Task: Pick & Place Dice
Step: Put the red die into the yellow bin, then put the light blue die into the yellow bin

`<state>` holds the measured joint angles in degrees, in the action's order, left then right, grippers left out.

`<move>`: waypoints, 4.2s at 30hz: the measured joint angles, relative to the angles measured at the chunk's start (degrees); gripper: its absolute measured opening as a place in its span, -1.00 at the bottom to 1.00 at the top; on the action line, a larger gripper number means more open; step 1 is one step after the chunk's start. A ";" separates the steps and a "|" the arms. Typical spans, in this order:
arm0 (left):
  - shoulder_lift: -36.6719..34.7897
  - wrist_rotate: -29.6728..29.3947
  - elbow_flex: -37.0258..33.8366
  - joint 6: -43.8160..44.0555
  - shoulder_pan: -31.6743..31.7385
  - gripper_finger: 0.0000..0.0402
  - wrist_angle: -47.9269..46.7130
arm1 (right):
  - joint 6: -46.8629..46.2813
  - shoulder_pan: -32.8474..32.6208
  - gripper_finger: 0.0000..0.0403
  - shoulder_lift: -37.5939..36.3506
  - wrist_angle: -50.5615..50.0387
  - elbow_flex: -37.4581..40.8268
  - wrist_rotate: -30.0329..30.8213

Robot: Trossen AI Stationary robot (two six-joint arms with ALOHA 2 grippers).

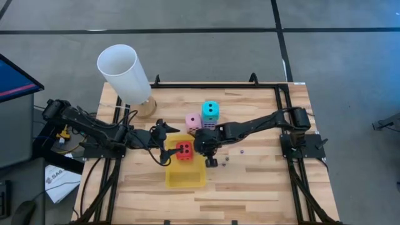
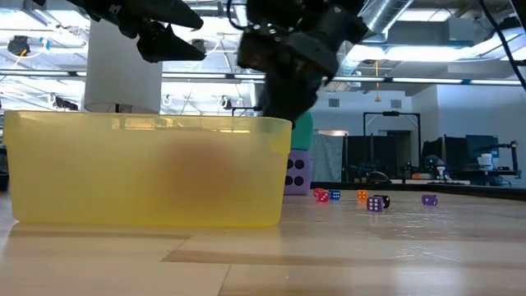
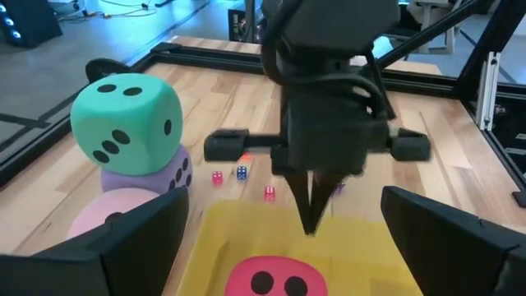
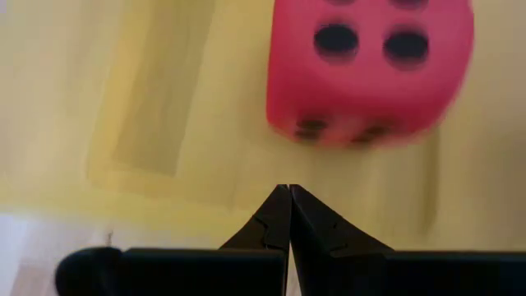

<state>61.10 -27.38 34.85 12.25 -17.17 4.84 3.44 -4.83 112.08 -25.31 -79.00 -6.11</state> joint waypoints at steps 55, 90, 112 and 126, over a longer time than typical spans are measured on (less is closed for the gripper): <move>0.00 0.00 0.00 0.02 0.00 0.95 -0.07 | 2.75 0.03 -1.00 -0.45 -4.86 -1.38 6.08; 0.00 0.00 0.00 0.02 0.00 0.95 -0.07 | 4.70 2.47 -1.00 -0.25 0.62 -1.31 4.44; 0.02 0.00 0.01 0.02 0.00 0.95 -0.18 | 5.25 -0.77 -1.00 -7.05 -5.69 -1.39 5.59; 0.02 -0.01 0.00 -2.26 0.37 0.95 -0.76 | 7.20 2.40 -1.00 -25.77 -12.06 -1.38 6.60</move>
<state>61.12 -27.39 34.85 9.99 -16.79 4.08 10.64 -2.43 86.31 -37.37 -80.38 0.49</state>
